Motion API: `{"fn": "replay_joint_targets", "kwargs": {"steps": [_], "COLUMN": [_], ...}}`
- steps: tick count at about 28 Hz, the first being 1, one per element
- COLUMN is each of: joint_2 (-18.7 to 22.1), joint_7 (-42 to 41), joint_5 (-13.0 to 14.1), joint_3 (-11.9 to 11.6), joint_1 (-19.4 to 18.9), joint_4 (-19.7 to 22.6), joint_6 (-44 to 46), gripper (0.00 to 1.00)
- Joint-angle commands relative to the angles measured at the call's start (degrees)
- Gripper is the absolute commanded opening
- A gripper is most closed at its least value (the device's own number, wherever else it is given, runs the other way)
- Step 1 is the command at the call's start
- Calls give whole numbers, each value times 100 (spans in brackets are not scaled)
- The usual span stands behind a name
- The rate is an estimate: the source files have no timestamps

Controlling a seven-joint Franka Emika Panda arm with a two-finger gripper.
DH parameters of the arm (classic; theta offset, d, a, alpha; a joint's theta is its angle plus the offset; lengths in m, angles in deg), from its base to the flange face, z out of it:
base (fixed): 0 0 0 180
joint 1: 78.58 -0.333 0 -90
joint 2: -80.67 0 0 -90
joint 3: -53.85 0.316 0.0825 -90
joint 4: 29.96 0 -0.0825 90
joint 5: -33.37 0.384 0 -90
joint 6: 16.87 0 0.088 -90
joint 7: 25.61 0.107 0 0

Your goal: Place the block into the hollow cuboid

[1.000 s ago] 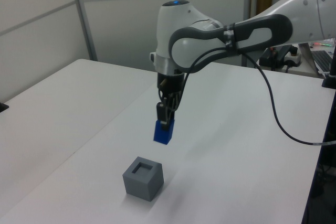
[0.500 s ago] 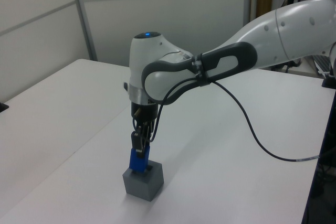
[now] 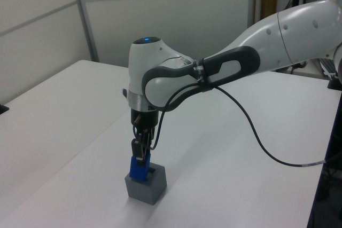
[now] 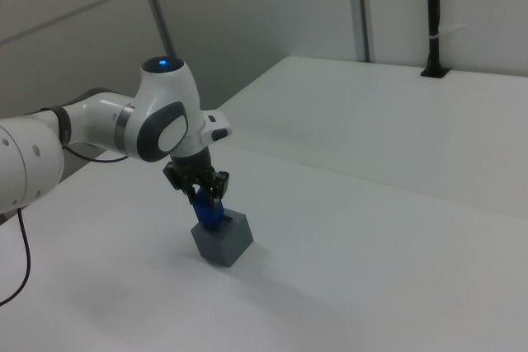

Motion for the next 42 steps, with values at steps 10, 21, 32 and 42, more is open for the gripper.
{"fn": "replay_joint_targets", "kwargs": {"steps": [10, 21, 32, 42], "joint_2": [-5, -14, 83, 329], "joint_7": [-28, -28, 437, 455], "joint_5": [-30, -109, -100, -100], "joint_3": [-52, -132, -175, -272], "joint_1": [67, 85, 85, 85], "joint_4": [104, 139, 68, -125], "joint_6": [70, 70, 79, 501], "gripper": [3, 12, 100, 100]}}
